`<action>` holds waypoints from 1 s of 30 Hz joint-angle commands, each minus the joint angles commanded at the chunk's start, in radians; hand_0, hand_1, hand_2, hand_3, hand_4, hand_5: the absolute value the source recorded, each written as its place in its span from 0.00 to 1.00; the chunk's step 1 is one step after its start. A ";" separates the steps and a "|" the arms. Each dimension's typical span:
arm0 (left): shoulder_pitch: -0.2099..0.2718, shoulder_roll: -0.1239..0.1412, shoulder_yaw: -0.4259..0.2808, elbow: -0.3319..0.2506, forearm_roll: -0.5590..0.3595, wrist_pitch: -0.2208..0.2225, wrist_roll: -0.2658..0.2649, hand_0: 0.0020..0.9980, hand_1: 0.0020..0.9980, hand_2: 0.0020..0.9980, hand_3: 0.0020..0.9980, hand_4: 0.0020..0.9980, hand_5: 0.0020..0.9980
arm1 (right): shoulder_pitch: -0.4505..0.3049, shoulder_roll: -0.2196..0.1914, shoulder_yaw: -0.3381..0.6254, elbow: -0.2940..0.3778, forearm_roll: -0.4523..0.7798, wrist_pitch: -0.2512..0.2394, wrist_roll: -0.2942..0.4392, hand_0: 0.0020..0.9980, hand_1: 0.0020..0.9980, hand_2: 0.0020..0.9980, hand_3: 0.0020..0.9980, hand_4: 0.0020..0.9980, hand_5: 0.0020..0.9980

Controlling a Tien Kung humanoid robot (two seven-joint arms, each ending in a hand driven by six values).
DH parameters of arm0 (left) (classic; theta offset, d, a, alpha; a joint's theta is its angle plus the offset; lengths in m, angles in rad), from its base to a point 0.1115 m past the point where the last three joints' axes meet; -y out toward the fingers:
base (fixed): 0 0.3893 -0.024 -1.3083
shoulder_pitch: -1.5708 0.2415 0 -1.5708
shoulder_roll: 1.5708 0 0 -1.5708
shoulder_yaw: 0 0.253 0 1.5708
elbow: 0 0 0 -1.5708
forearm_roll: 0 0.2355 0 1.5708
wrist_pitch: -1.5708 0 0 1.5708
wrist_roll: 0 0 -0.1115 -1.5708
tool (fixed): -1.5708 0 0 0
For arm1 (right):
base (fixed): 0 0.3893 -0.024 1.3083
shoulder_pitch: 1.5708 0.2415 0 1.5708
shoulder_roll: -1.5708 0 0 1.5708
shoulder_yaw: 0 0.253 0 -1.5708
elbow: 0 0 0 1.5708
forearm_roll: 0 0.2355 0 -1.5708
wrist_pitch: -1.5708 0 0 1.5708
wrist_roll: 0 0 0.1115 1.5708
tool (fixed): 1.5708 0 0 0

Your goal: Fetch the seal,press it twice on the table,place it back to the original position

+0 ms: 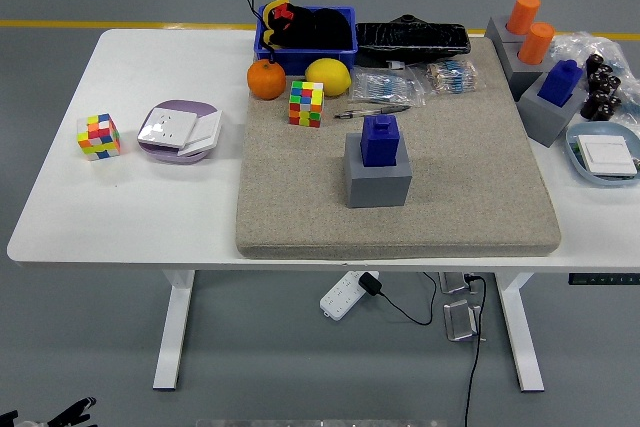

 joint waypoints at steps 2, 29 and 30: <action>0.000 0.001 0.006 0.000 -0.005 -0.001 0.000 0.81 0.79 0.77 0.80 0.70 0.42 | 0.000 0.000 -0.002 0.000 0.000 0.000 -0.001 0.88 0.85 0.85 0.88 1.00 0.46; 0.008 0.006 0.005 0.000 0.002 0.001 0.002 0.81 0.79 0.77 0.80 0.69 0.42 | -0.018 0.016 0.012 0.001 -0.005 -0.004 -0.004 0.87 0.83 0.84 0.87 1.00 0.45; 0.008 0.005 0.003 0.000 0.003 0.002 0.002 0.81 0.79 0.77 0.80 0.69 0.42 | -0.019 0.016 0.013 0.001 -0.005 -0.003 -0.004 0.87 0.83 0.84 0.87 1.00 0.44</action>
